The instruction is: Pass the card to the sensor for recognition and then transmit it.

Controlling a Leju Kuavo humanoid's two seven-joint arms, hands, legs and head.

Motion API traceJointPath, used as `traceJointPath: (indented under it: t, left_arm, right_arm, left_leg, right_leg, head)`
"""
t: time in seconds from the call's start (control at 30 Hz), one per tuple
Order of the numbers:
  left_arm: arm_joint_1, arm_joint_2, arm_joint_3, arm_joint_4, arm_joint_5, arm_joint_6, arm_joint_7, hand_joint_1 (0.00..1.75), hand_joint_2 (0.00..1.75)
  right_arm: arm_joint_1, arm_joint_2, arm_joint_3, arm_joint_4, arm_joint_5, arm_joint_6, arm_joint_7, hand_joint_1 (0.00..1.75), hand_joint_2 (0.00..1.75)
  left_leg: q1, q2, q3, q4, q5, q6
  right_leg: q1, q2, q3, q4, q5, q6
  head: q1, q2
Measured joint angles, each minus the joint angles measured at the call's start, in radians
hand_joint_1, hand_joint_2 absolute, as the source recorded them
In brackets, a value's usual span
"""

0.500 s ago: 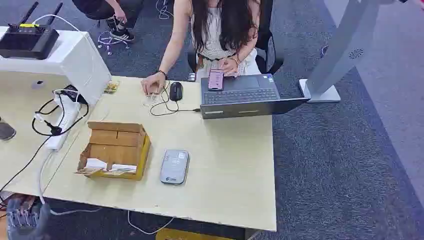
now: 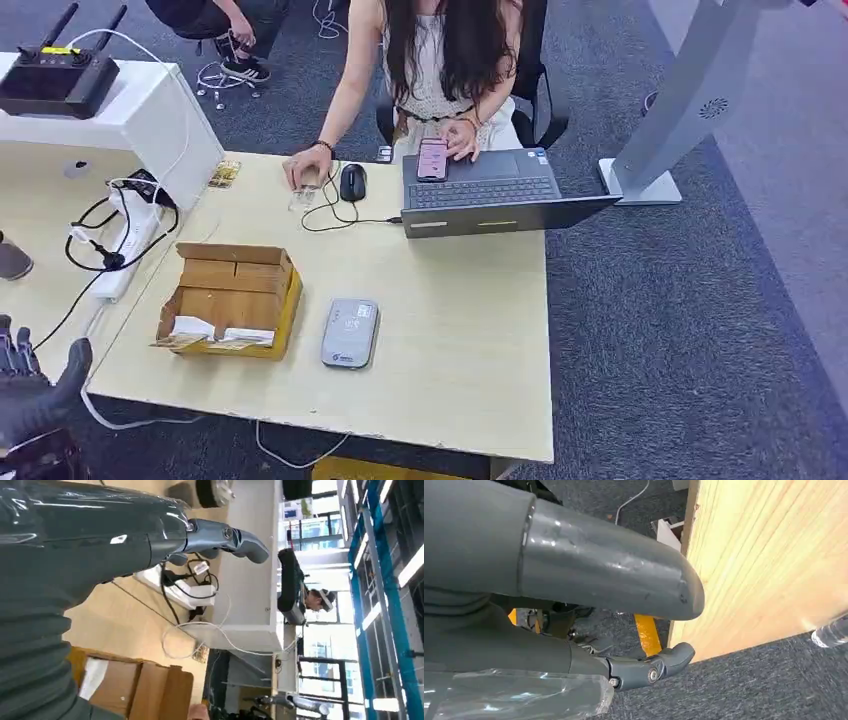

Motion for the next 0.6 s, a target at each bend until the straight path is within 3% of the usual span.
traceJointPath:
  t: [0.6]
  left_arm:
    - [-0.25,0.155,-0.296,0.077,-0.467,0.151,0.205,0.0,1.75]
  right_arm:
    - [-0.029,0.007,-0.003,0.004,0.006,0.027,0.049,0.0,0.0]
  left_leg:
    - [0.0,0.001,0.0,0.0,0.0,0.0]
  right_leg:
    - [0.0,0.001,-0.001,0.0,0.001,-0.001]
  head:
    - [0.0,0.0]
